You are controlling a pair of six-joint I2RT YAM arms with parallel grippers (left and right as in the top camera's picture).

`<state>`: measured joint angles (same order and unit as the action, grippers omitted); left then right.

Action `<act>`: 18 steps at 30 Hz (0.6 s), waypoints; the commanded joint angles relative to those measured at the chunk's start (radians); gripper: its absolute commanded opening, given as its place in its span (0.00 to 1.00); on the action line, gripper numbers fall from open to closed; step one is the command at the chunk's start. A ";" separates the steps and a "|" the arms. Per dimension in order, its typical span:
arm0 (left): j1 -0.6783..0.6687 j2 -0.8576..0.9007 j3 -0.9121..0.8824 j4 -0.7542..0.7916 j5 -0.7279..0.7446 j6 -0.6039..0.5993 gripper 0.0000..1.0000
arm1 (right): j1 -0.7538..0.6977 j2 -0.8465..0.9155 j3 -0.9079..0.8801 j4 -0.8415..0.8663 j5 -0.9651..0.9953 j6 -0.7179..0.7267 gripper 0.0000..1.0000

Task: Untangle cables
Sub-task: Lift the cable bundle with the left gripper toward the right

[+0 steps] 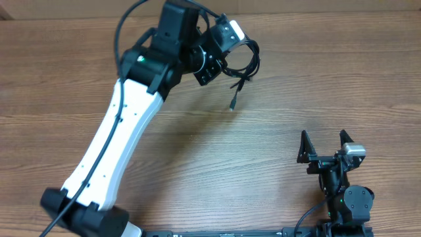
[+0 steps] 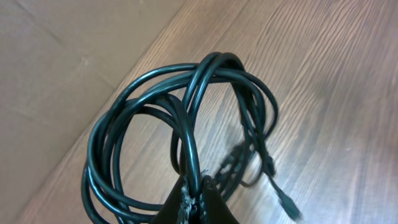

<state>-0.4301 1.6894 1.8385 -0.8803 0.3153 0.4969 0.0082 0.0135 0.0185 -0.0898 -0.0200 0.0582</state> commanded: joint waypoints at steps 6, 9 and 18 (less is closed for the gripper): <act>-0.003 -0.080 0.018 -0.065 0.027 -0.238 0.04 | 0.005 -0.010 -0.010 0.005 0.008 -0.004 1.00; -0.003 -0.090 0.018 -0.098 0.027 -0.368 0.05 | 0.005 -0.010 -0.010 0.005 0.009 -0.004 1.00; -0.003 -0.095 0.018 -0.152 0.159 -0.440 0.04 | 0.005 -0.010 0.017 0.030 -0.071 0.142 1.00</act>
<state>-0.4301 1.6344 1.8385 -1.0298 0.4046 0.1028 0.0082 0.0135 0.0185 -0.0555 -0.0360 0.1085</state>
